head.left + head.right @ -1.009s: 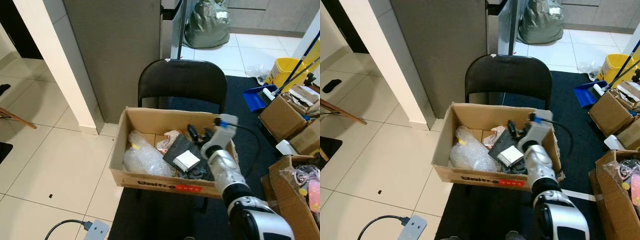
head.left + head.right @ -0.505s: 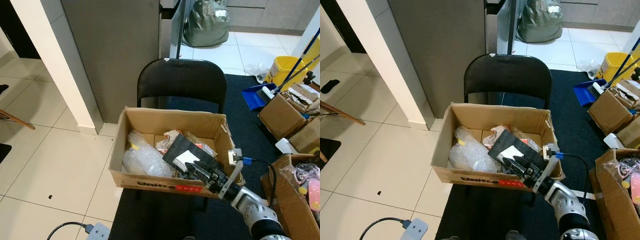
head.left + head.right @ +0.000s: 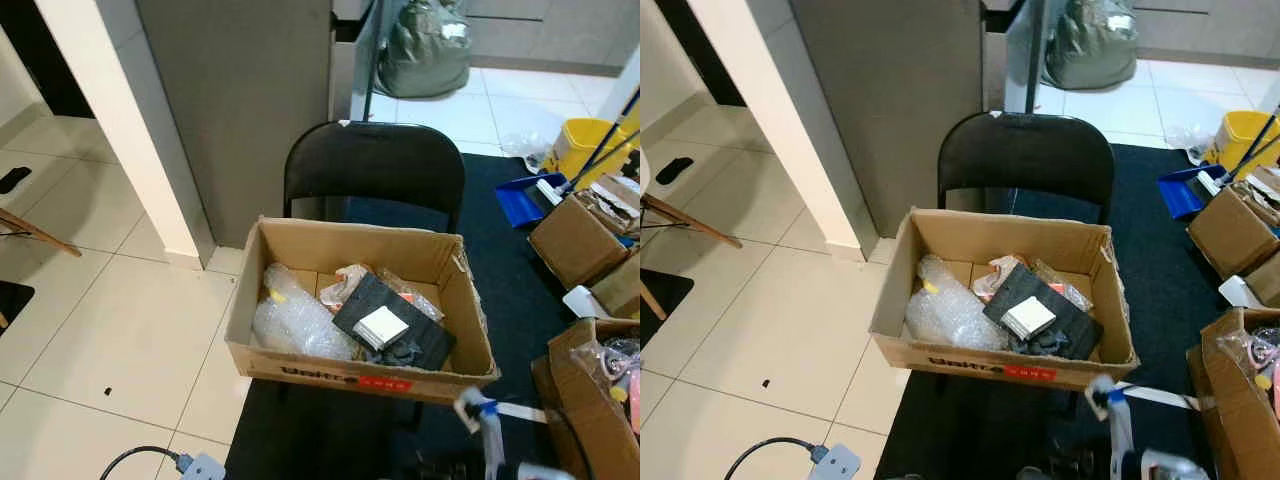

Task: Picking trash to rubbish bin

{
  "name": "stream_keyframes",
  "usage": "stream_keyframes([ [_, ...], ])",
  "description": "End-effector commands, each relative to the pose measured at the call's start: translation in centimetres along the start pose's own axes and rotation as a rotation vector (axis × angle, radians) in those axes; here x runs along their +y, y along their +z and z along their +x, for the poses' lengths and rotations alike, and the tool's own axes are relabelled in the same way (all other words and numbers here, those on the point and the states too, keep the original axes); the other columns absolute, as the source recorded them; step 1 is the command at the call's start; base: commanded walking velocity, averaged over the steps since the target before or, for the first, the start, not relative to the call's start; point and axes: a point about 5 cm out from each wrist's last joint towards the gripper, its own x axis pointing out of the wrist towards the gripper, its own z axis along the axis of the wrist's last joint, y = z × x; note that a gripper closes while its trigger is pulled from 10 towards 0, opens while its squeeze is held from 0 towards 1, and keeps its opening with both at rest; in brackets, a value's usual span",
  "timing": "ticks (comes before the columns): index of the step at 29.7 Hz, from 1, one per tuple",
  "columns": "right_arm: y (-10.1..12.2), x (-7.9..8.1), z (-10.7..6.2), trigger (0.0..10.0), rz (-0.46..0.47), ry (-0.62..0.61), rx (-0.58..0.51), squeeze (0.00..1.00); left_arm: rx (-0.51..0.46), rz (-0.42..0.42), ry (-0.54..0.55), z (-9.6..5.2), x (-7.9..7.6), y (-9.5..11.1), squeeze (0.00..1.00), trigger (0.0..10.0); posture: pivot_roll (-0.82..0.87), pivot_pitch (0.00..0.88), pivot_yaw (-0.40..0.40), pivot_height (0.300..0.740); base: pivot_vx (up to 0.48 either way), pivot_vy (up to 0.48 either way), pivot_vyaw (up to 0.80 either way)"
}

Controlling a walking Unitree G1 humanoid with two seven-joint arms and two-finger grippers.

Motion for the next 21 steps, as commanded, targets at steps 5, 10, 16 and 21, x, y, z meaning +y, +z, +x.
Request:
stream_keyframes([
  [5, -4.0, -1.7, 0.1, 10.0, -0.017, -0.496, 0.216, 0.0, 0.039, 0.03, -0.002, -0.1, -0.1, -0.9, 0.0, 10.0, 0.04, 0.116, 0.058, 0.74, 0.0, 0.0, 0.0],
  [10, -5.9, -1.4, 0.5, 10.0, 0.084, -0.655, 0.217, 0.0, 0.04, 0.033, -0.008, -0.1, -0.3, -0.8, 0.0, 10.0, 0.04, 0.113, 0.054, 0.74, -0.286, 0.0, 0.0],
  [16, -8.2, 0.2, 1.8, 10.0, 0.041, -0.693, 0.329, 0.0, 0.042, 0.04, -0.012, 0.0, -0.5, -0.8, 0.0, 10.0, 0.04, 0.114, 0.05, 0.74, -0.268, 0.0, 0.0],
  [21, -8.7, 0.9, 2.6, 10.0, 0.023, -0.699, 0.356, 0.0, 0.039, 0.043, -0.014, 0.0, -0.6, -0.6, 0.0, 10.0, 0.04, 0.113, 0.044, 0.74, -0.265, 0.0, 0.0],
])
